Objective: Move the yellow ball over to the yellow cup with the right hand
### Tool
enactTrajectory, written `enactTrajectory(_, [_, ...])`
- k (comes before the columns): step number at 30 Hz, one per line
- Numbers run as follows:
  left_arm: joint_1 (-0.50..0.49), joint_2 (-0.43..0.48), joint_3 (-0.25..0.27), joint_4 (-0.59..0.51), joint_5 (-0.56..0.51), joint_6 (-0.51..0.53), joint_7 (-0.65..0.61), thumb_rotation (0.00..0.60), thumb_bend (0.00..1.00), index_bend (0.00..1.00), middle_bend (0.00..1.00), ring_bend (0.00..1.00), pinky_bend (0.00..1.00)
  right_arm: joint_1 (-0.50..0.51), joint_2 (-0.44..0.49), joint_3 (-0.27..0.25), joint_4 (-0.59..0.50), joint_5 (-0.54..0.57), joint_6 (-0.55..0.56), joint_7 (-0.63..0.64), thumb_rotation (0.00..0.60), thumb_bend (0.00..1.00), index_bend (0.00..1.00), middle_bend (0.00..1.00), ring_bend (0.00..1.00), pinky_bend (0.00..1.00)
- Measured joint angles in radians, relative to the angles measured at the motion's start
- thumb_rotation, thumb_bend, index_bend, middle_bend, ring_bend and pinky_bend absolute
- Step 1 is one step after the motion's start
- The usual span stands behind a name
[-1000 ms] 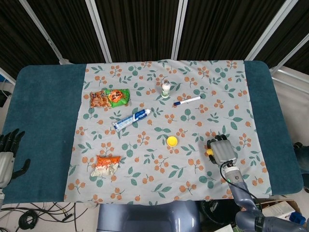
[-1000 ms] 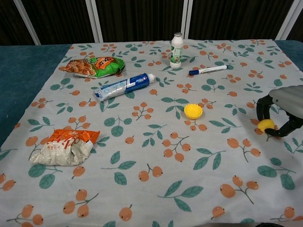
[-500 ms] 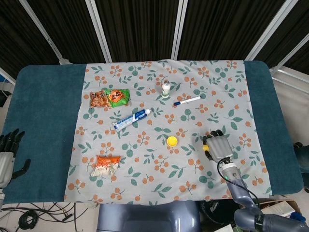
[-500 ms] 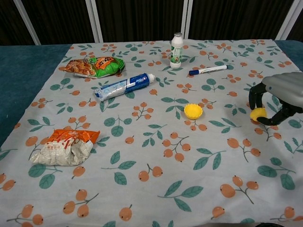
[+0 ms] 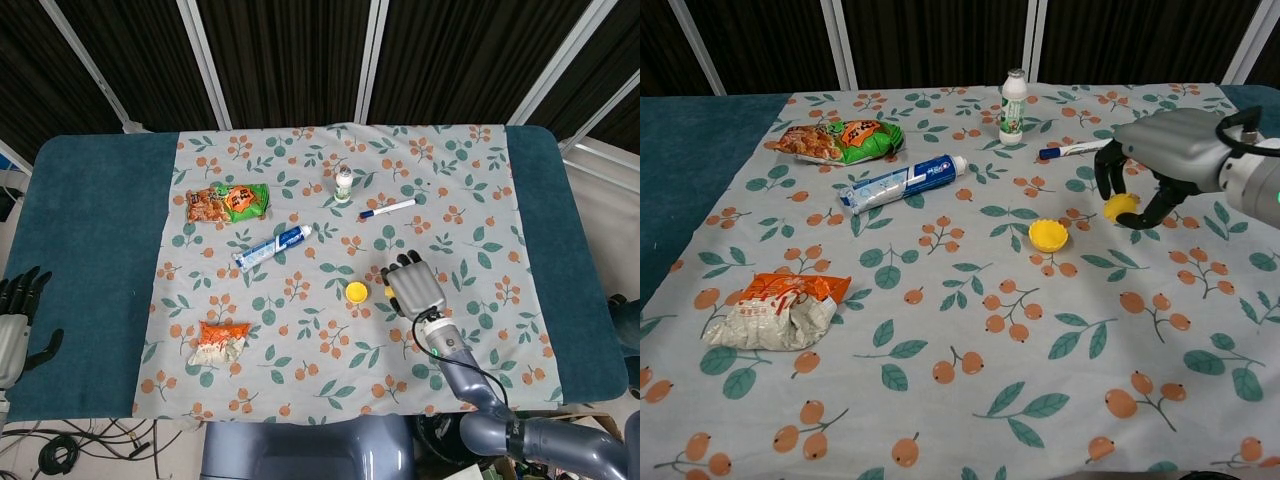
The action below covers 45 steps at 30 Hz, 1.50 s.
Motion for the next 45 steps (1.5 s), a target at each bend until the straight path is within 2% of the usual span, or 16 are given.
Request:
enactTrajectory(6, [0.0, 0.002, 0.001, 0.003, 0.004, 0.0, -0.003, 0.6, 0.37, 0.0, 0.0, 0.0, 0.0, 0.066, -0.052, 0.012, 0.001, 0.081, -0.016, -0.077, 0.6, 0.33, 0.52, 0.48, 0.24, 0.18])
enactTrajectory(23, [-0.005, 0.003, -0.002, 0.008, -0.002, -0.008, -0.01, 0.6, 0.37, 0.0, 0.0, 0.0, 0.0, 0.147, -0.149, -0.004, 0.101, 0.175, -0.013, -0.112, 0.6, 0.33, 0.51, 0.46, 0.24, 0.18])
enactTrajectory(25, [-0.005, 0.003, -0.002, 0.009, -0.003, -0.009, -0.011, 0.6, 0.37, 0.0, 0.0, 0.0, 0.0, 0.152, -0.151, -0.008, 0.107, 0.182, -0.013, -0.112, 0.6, 0.32, 0.49, 0.44, 0.24, 0.18])
enactTrajectory(30, [-0.006, 0.003, -0.002, 0.008, -0.003, -0.009, -0.009, 0.6, 0.37, 0.0, 0.0, 0.0, 0.0, 0.158, -0.151, -0.017, 0.112, 0.199, -0.015, -0.111, 0.6, 0.28, 0.35, 0.37, 0.23, 0.18])
enactTrajectory(35, [-0.006, 0.002, -0.001, 0.008, -0.001, -0.01, -0.007, 0.6, 0.37, 0.0, 0.0, 0.0, 0.0, 0.167, -0.155, -0.027, 0.116, 0.214, -0.02, -0.104, 0.6, 0.27, 0.33, 0.34, 0.23, 0.18])
enactTrajectory(41, [-0.006, 0.002, 0.0, 0.009, -0.002, -0.011, -0.007, 0.6, 0.37, 0.0, 0.0, 0.0, 0.0, 0.171, -0.153, -0.031, 0.105, 0.205, -0.014, -0.088, 0.6, 0.24, 0.21, 0.2, 0.18, 0.18])
enactTrajectory(45, [-0.006, 0.004, -0.001, 0.01, -0.003, -0.011, -0.011, 0.6, 0.37, 0.0, 0.0, 0.0, 0.0, 0.17, -0.13, -0.027, 0.068, 0.205, 0.001, -0.083, 0.6, 0.23, 0.18, 0.19, 0.17, 0.18])
